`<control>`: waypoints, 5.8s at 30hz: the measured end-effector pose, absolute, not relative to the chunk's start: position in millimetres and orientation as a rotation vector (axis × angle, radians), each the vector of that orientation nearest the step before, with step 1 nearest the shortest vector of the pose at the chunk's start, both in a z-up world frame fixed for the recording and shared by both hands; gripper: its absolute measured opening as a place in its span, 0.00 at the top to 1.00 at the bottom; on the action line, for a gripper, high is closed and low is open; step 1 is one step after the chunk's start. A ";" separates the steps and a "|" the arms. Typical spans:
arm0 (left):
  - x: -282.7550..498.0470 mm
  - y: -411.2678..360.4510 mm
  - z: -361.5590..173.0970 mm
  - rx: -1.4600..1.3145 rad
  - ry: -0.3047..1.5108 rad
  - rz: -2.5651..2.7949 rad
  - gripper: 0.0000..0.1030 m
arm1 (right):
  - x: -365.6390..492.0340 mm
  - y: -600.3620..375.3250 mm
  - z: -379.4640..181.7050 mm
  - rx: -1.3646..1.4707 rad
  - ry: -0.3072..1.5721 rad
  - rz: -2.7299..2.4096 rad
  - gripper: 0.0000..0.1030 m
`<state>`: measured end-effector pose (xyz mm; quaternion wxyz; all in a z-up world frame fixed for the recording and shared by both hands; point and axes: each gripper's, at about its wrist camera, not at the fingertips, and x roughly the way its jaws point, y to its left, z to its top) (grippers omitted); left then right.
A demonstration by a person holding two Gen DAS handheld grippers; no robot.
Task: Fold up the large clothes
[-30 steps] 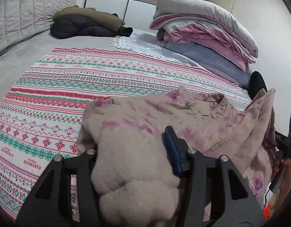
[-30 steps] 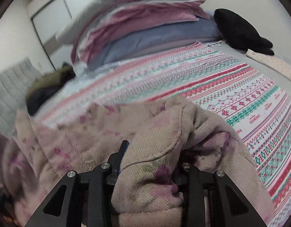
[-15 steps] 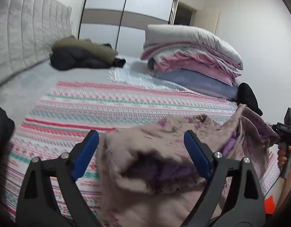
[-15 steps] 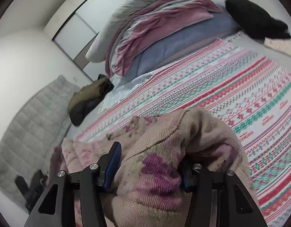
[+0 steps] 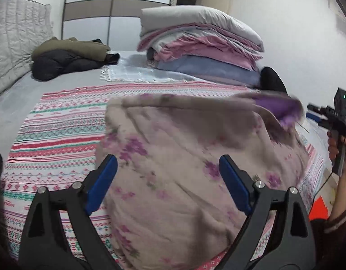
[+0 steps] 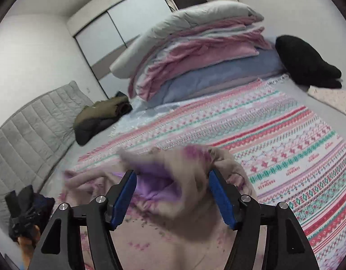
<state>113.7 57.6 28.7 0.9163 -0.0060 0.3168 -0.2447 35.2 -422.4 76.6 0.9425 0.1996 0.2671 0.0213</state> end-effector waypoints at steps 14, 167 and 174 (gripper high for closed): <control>210.0 25.3 -23.9 0.062 0.856 -0.378 0.11 | 162.4 -389.8 -17.7 0.184 0.860 0.026 0.21; 242.0 -216.3 -5.9 -0.212 1.000 -0.726 0.48 | -24.8 -689.4 56.7 0.603 0.629 -0.228 0.46; 244.5 -195.4 -36.3 -0.249 1.038 -0.648 0.31 | -45.7 -744.8 -46.9 0.799 0.710 -0.302 0.36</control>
